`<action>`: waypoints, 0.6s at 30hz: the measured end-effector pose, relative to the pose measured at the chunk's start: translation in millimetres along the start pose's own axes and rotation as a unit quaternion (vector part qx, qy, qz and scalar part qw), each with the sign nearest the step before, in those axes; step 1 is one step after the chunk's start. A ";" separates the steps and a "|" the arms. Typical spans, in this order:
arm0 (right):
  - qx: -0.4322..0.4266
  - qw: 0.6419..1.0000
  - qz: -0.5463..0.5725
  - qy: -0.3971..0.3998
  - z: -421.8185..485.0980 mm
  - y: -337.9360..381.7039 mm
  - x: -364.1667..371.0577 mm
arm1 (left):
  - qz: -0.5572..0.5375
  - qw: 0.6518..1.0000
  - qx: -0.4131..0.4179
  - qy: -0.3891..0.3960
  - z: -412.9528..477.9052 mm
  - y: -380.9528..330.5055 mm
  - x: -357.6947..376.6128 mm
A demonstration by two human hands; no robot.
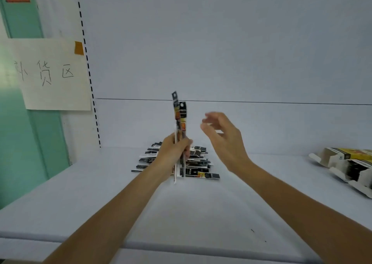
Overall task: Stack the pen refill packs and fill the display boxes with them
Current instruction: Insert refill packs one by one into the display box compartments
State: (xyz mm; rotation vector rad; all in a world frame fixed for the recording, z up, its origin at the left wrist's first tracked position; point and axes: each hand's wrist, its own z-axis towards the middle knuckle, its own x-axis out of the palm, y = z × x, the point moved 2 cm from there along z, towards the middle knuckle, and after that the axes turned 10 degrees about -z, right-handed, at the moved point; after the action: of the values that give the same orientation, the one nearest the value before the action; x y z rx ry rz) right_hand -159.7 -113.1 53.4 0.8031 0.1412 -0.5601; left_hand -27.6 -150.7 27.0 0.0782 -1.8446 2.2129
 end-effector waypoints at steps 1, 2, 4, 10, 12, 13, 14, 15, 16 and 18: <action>0.016 1.000 0.012 0.021 9.2 5.7 -2.1 | 0.025 0.999 0.017 0.027 -3.9 -1.5 5.0; 0.026 0.998 0.022 0.047 17.6 11.2 -3.6 | 0.037 0.998 0.026 0.051 -7.1 -2.0 9.6; 0.019 0.996 0.022 0.090 27.9 18.5 -5.3 | 0.042 0.996 0.033 0.077 -10.3 0.5 16.1; 0.006 0.981 -0.056 0.188 13.7 9.5 2.6 | 0.107 0.990 0.082 0.030 -11.0 3.2 21.3; 0.068 0.979 0.015 0.194 8.6 1.2 -5.6 | 0.076 0.993 0.084 -0.012 -11.6 -1.1 22.1; 0.100 0.973 0.026 0.208 4.5 -3.9 -10.3 | 0.033 0.996 0.074 -0.037 -11.6 -4.3 22.9; 0.120 0.964 0.004 0.237 -0.9 -7.1 -14.1 | -0.012 0.996 0.067 -0.062 -11.3 -9.3 25.0; 0.123 0.954 -0.046 0.271 -7.1 -10.7 -16.5 | -0.036 0.994 0.064 -0.082 -10.5 -13.2 28.1; 0.113 0.944 -0.099 0.295 -13.8 -14.4 -18.2 | -0.036 0.993 0.065 -0.089 -9.7 -15.3 32.7; 0.088 0.945 -0.142 0.280 -22.2 -19.1 -21.9 | -0.028 0.996 0.069 -0.053 -10.6 -14.7 45.2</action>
State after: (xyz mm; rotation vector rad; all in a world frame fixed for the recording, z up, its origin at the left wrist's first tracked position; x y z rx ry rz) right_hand -186.3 -98.7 32.9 1.1132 0.7493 -0.6068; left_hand -66.5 -130.7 48.4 0.2753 -1.7157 2.3351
